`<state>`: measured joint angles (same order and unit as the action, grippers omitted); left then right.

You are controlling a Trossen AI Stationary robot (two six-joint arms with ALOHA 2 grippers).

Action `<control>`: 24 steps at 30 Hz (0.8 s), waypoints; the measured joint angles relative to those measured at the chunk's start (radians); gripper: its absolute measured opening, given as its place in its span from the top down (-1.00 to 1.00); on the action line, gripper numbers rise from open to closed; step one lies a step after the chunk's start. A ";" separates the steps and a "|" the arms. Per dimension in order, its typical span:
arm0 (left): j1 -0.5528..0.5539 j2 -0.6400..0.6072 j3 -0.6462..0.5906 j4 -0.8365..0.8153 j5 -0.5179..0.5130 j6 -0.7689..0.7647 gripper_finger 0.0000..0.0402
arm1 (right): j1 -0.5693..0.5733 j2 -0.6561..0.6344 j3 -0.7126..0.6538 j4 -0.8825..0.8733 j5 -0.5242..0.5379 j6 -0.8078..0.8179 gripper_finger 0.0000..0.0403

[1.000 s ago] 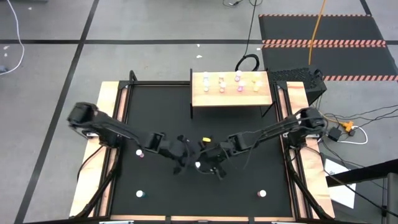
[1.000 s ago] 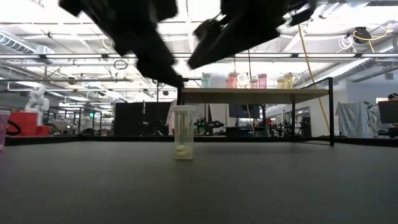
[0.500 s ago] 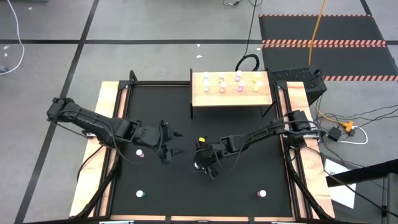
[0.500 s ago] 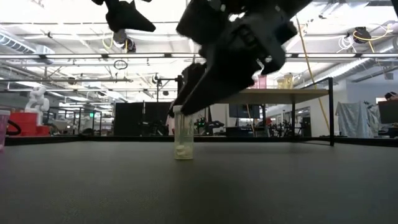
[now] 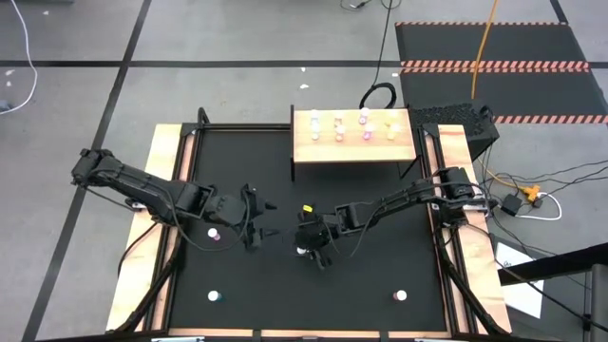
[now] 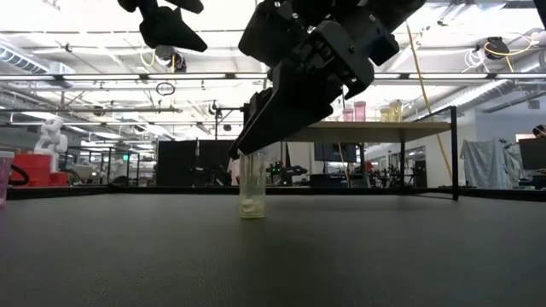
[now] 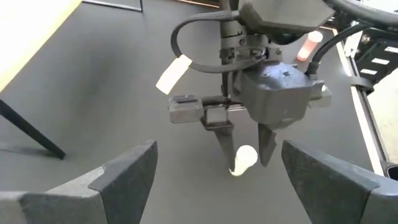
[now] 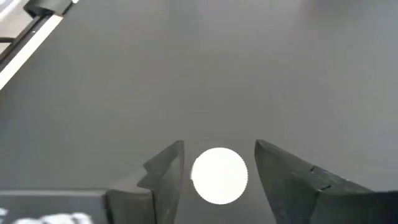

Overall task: Pick and place medicine bottles onto shelf by color
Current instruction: Put the yellow pill bottle on the shelf aligned with the other yellow pill bottles

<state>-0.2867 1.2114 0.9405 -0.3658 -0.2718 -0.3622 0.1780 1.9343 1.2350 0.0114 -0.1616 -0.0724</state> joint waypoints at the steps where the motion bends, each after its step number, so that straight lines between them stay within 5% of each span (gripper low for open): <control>1: 0.000 0.000 0.000 -0.003 0.000 0.000 -0.72 | 0.000 0.000 0.000 -0.001 -0.002 0.000 0.08; 14: 0.001 0.000 0.000 -0.008 0.000 0.017 -0.71 | -0.001 -0.012 0.000 -0.055 -0.024 0.022 0.43; 24: 0.005 0.000 0.000 -0.043 -0.026 0.019 -0.71 | -0.002 -0.170 0.000 -0.151 0.034 0.082 0.43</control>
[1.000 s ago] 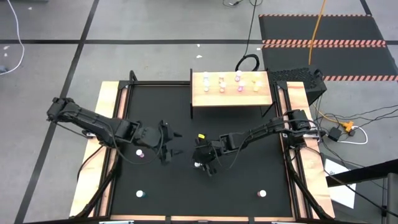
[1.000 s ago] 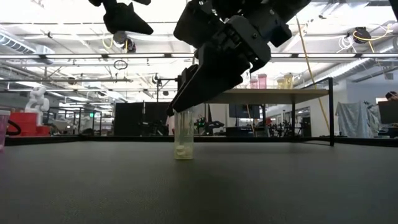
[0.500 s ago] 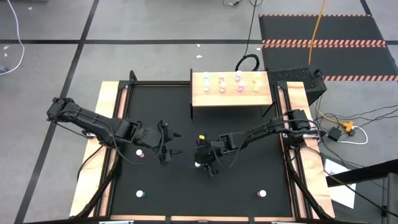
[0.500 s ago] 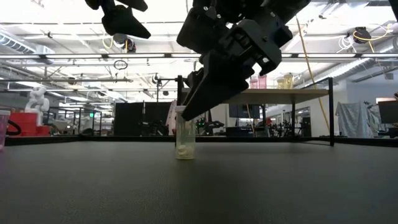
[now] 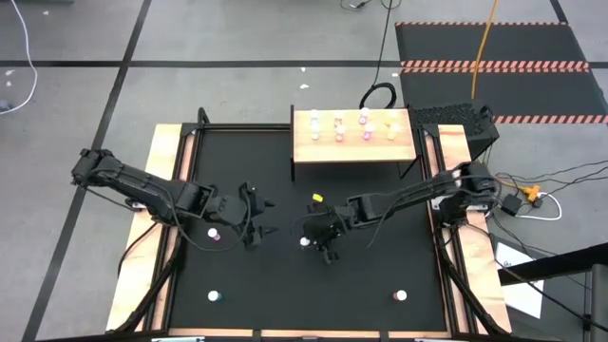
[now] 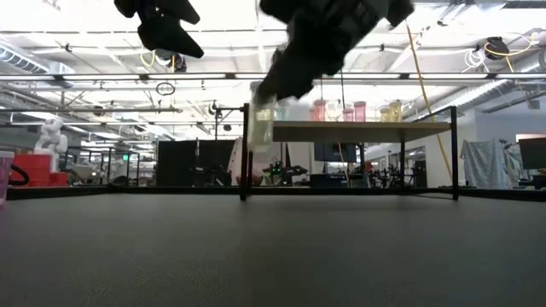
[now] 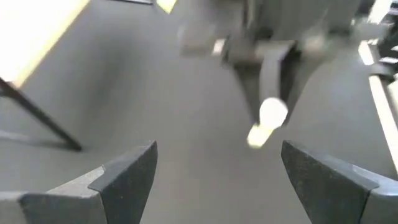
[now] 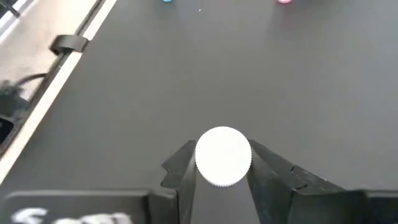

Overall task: Pick and place medicine bottles onto shelf by color
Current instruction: Put the yellow pill bottle on the shelf aligned with the other yellow pill bottles

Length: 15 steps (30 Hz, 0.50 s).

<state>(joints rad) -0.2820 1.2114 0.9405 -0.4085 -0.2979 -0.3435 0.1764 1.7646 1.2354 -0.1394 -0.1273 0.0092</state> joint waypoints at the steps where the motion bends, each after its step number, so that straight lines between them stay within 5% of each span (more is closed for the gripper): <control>1: 0.000 0.000 0.000 -0.011 -0.016 0.000 -0.71 | 0.000 -0.028 0.000 -0.033 0.004 0.005 0.43; 7: 0.021 0.000 0.000 -0.040 -0.156 -0.006 -0.71 | 0.000 -0.229 0.000 -0.276 0.098 0.014 0.44; 15: 0.152 0.000 0.000 0.151 -0.167 -0.005 -0.71 | -0.001 -0.516 -0.014 -0.538 0.219 0.074 0.44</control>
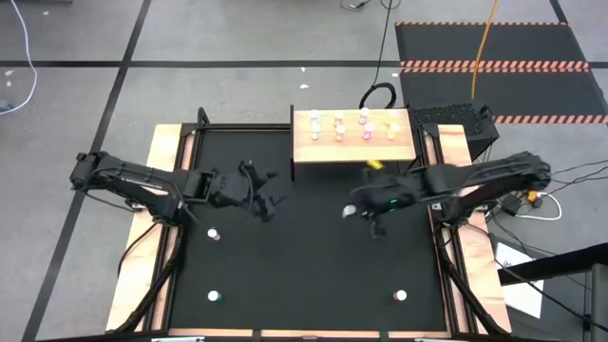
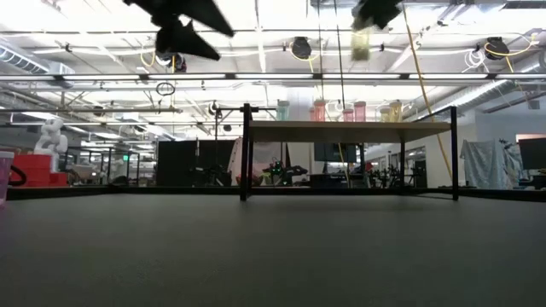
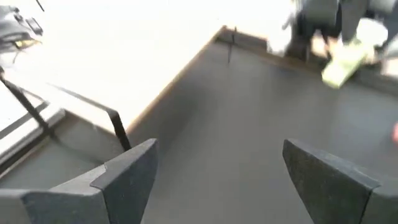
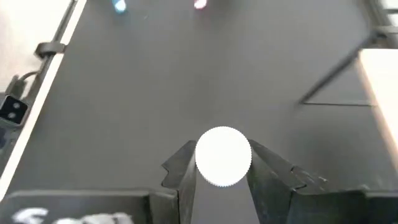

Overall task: Pick and place medicine bottles onto shelf by color
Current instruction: Put the yellow pill bottle on the shelf aligned with the other yellow pill bottles

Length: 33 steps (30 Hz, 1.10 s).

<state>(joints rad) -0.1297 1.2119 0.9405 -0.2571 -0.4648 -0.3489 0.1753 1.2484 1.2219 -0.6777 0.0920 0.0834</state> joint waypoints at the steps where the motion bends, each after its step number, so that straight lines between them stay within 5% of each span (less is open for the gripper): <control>1: 0.017 0.006 0.000 0.047 -0.001 0.000 -0.71 | 0.000 -0.040 -0.013 -0.012 0.015 0.011 0.44; 14: 0.185 0.103 -0.001 0.476 0.007 0.015 -0.71 | 0.000 -0.439 -0.222 -0.059 0.124 0.230 0.43; 21: 0.319 0.130 -0.001 0.521 0.195 0.092 -0.71 | -0.021 -0.473 -0.229 -0.115 0.250 0.235 0.43; 33: 0.633 0.139 -0.001 0.813 0.396 0.256 -0.71 | -0.253 -0.441 -0.229 -0.044 0.246 0.278 0.42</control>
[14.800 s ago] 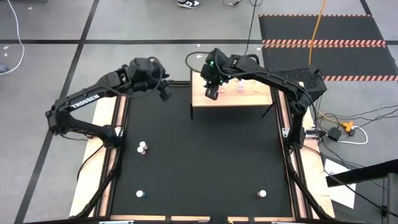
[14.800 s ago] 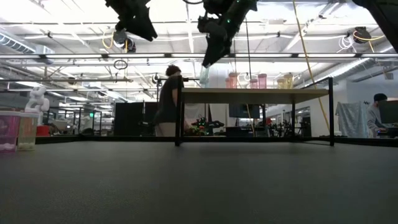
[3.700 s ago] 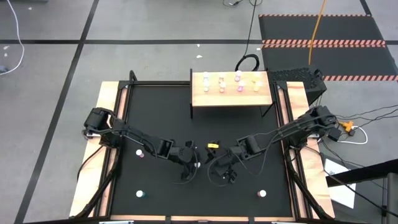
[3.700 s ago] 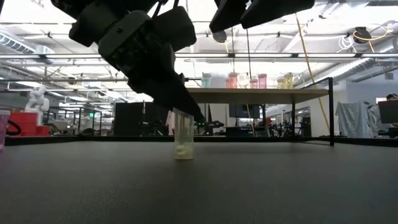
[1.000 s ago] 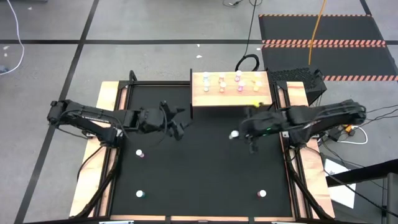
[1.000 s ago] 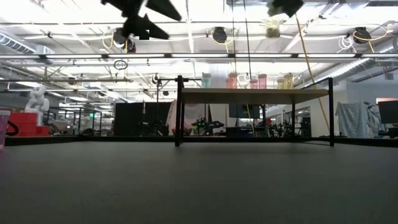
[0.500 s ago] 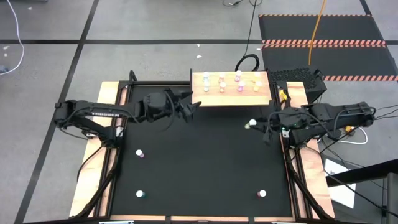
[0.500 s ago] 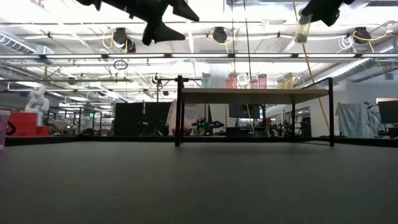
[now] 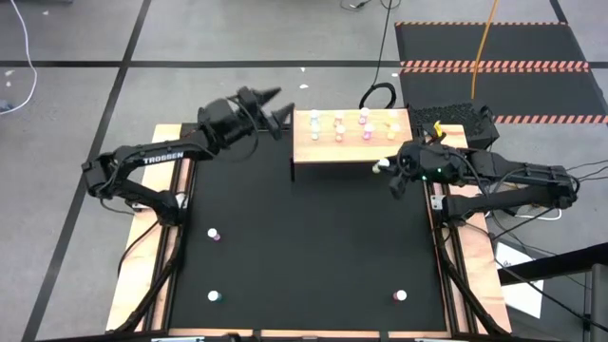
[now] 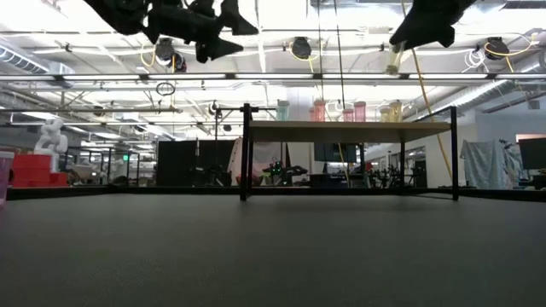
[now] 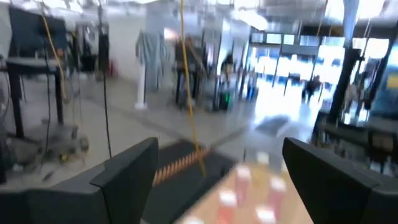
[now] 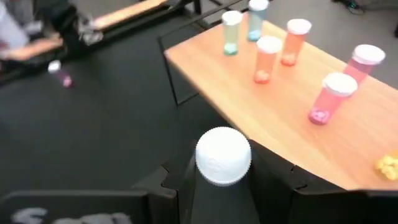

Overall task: Pick and place medicine bottles onto shelf by color
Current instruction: Put the yellow pill bottle on the shelf aligned with the other yellow pill bottles

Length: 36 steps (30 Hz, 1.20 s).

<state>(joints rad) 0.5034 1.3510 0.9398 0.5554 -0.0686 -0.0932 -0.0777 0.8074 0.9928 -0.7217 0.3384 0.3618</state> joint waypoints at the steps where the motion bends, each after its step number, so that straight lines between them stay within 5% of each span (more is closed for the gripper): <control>1: 0.022 0.000 0.000 0.034 0.021 -0.014 -0.71 | -0.012 0.000 0.000 0.007 -0.001 0.020 0.42; 5: 0.101 0.000 0.001 0.136 0.188 -0.040 -0.71 | -0.043 0.000 0.000 0.036 -0.002 0.102 0.42; 9: 0.122 0.005 0.061 0.070 0.283 -0.010 -0.71 | -0.061 0.004 0.000 0.050 -0.003 0.131 0.42; 15: 0.111 0.033 0.189 -0.135 0.276 0.095 -0.71 | -0.109 0.025 0.000 0.056 -0.067 0.078 0.42; 25: 0.093 0.114 0.276 -0.149 0.245 0.063 -0.71 | -0.171 0.033 0.020 0.054 -0.179 0.024 0.42; 36: 0.022 0.114 0.280 -0.181 0.177 0.108 -0.71 | -0.205 0.077 0.226 -0.108 -0.211 -0.040 0.42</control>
<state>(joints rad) 0.5255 1.4651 1.2194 0.3742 0.1084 0.0153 -0.2829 0.8840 1.2191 -0.8293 0.1276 0.3221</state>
